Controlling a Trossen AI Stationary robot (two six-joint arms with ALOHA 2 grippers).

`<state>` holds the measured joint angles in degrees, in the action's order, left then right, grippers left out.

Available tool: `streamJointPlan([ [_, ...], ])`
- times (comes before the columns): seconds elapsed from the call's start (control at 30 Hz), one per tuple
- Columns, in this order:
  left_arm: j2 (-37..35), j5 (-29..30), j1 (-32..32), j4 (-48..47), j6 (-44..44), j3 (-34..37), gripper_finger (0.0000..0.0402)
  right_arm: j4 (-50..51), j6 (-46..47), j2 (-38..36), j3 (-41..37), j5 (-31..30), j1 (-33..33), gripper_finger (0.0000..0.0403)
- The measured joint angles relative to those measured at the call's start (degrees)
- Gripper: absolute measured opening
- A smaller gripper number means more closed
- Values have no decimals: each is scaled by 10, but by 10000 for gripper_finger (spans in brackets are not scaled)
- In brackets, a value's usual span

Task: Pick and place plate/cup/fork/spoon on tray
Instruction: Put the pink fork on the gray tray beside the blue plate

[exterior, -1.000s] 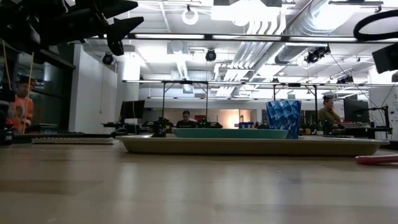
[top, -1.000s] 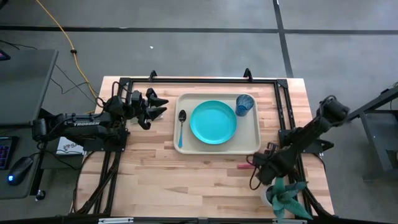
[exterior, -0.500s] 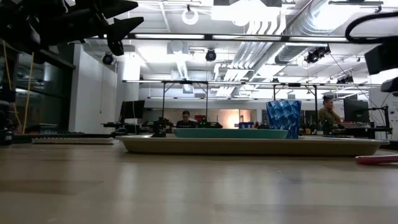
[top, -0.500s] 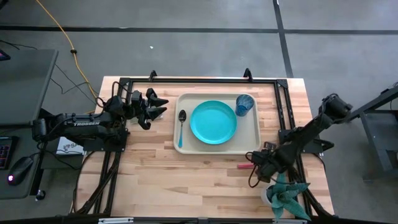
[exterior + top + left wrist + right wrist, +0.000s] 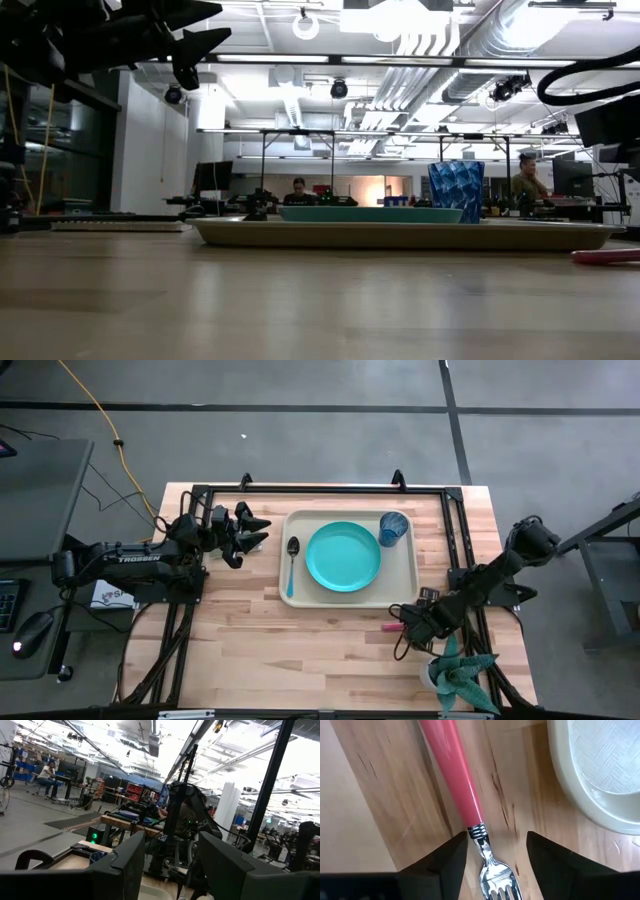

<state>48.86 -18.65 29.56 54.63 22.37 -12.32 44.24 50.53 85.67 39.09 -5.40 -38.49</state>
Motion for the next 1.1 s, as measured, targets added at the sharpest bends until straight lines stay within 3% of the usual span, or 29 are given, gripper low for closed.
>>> streamJointPlan([
  [0.13,0,0,0,0,0,0,168,0,-8,1,0,8,-1,153],
  [0.33,0,0,0,0,0,0,168,-5,-34,1,0,31,-1,18],
  [0.5,0,0,0,0,0,0,168,47,-56,5,29,58,-2,25],
  [0.67,0,0,0,0,0,0,168,84,-85,3,86,49,-2,9],
  [0.93,0,0,0,0,2,0,168,92,-133,3,145,-30,-1,5],
  [1.1,0,0,0,0,2,0,168,95,-146,3,164,-37,0,1],
])
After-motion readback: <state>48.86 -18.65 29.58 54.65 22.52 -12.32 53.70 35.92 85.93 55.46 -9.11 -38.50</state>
